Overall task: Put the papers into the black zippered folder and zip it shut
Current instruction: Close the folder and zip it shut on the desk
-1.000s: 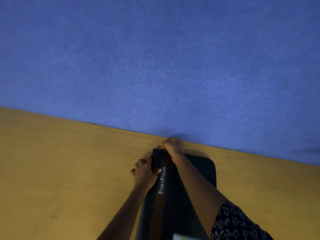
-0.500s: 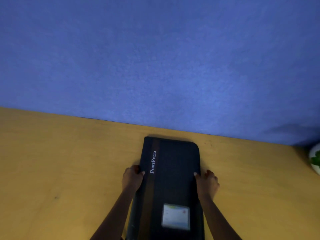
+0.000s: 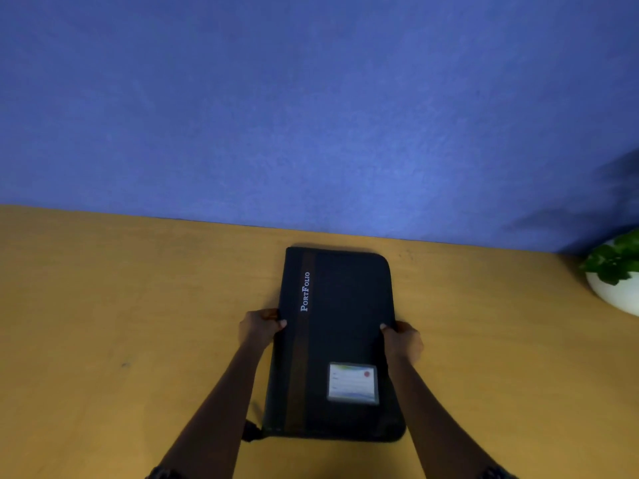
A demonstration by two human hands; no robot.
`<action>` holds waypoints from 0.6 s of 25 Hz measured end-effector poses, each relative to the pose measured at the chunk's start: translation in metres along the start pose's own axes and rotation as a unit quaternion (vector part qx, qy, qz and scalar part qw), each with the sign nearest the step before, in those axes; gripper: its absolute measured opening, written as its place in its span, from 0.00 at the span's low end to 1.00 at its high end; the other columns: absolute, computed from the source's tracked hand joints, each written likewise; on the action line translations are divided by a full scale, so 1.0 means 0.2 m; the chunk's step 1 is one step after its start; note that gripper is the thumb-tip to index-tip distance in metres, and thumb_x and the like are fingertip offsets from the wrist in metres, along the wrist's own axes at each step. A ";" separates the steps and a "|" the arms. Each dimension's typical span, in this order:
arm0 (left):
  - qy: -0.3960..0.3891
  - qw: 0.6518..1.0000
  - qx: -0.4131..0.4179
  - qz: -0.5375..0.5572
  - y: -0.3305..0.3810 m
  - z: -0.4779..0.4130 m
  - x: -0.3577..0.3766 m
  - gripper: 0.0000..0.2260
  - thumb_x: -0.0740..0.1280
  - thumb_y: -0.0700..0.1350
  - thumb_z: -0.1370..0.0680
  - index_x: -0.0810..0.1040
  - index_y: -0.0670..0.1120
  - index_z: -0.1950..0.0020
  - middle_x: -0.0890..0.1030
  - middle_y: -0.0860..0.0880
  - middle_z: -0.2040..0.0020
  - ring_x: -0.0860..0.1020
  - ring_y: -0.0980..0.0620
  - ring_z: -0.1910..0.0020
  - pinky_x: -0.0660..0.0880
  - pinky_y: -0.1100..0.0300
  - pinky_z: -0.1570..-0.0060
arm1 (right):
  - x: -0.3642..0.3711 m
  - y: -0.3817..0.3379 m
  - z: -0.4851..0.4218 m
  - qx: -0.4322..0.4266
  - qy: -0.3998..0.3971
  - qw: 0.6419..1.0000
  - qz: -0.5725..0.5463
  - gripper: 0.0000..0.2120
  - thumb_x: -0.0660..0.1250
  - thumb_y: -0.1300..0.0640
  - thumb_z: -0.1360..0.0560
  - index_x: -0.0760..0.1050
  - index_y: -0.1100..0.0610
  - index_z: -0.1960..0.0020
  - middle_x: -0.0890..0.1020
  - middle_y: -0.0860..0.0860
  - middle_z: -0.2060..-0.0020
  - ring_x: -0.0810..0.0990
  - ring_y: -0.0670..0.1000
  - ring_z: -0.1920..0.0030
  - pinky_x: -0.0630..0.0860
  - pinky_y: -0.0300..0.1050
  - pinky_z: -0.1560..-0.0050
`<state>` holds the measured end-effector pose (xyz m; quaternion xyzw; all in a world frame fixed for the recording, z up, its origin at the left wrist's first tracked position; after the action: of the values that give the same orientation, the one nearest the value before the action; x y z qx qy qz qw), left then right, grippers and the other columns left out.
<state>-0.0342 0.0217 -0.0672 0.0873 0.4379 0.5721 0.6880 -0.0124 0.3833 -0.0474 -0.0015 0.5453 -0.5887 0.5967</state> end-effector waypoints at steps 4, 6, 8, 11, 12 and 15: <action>-0.006 1.000 0.006 0.025 -0.03 -0.04 -0.07 0.20 0.77 0.44 0.30 0.81 0.42 0.39 0.83 0.39 0.44 0.80 0.41 0.44 0.79 0.47 0.44 | 0.03 -0.02 0.06 0.000 0.015 0.999 -0.029 0.13 0.72 0.58 0.28 0.82 0.60 0.44 0.84 0.62 0.49 0.81 0.63 0.48 0.77 0.49 0.50; -0.009 0.999 0.014 0.041 -0.06 -0.08 -0.15 0.18 0.76 0.43 0.30 0.82 0.44 0.41 0.84 0.41 0.45 0.81 0.42 0.45 0.79 0.47 0.44 | 0.08 -0.06 0.15 0.000 0.027 0.999 -0.037 0.14 0.71 0.58 0.28 0.82 0.60 0.44 0.84 0.62 0.49 0.81 0.63 0.48 0.76 0.48 0.50; -0.016 0.998 0.017 0.056 -0.08 -0.11 -0.28 0.16 0.76 0.42 0.30 0.83 0.45 0.42 0.84 0.42 0.46 0.81 0.43 0.45 0.80 0.47 0.44 | 0.17 -0.11 0.26 0.002 0.036 0.998 -0.047 0.14 0.71 0.58 0.28 0.82 0.60 0.43 0.84 0.62 0.49 0.81 0.63 0.47 0.76 0.49 0.49; -0.016 0.998 0.029 0.062 -0.14 -0.21 -0.53 0.16 0.76 0.42 0.30 0.83 0.45 0.43 0.85 0.42 0.47 0.82 0.43 0.48 0.80 0.47 0.45 | 0.34 -0.20 0.43 0.000 0.042 0.997 -0.069 0.12 0.71 0.58 0.28 0.82 0.61 0.45 0.84 0.62 0.50 0.81 0.63 0.48 0.77 0.50 0.48; -0.013 0.998 0.031 0.061 -0.15 -0.24 -0.61 0.16 0.76 0.42 0.30 0.83 0.45 0.43 0.85 0.42 0.48 0.81 0.43 0.48 0.80 0.47 0.45 | 0.40 -0.23 0.48 -0.001 0.042 0.996 -0.076 0.12 0.71 0.59 0.28 0.82 0.61 0.46 0.85 0.62 0.50 0.81 0.63 0.48 0.77 0.49 0.49; -0.004 0.998 0.030 0.054 -0.20 -0.36 -0.89 0.16 0.76 0.42 0.29 0.83 0.44 0.42 0.84 0.41 0.47 0.81 0.42 0.47 0.80 0.47 0.45 | 0.65 -0.37 0.63 0.003 0.024 0.996 -0.088 0.12 0.71 0.59 0.28 0.82 0.60 0.45 0.84 0.61 0.50 0.81 0.62 0.48 0.77 0.47 0.49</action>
<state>-0.0492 -0.1734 -0.0465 0.1339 0.4469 0.5946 0.6548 -0.0196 0.1892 -0.0332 -0.0335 0.5553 -0.6405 0.5294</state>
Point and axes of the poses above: each hand's wrist, its own z-axis away from the middle knuckle, its own x-axis out of the palm, y = z × x, the point moved 10 cm from there along -z, towards the middle knuckle
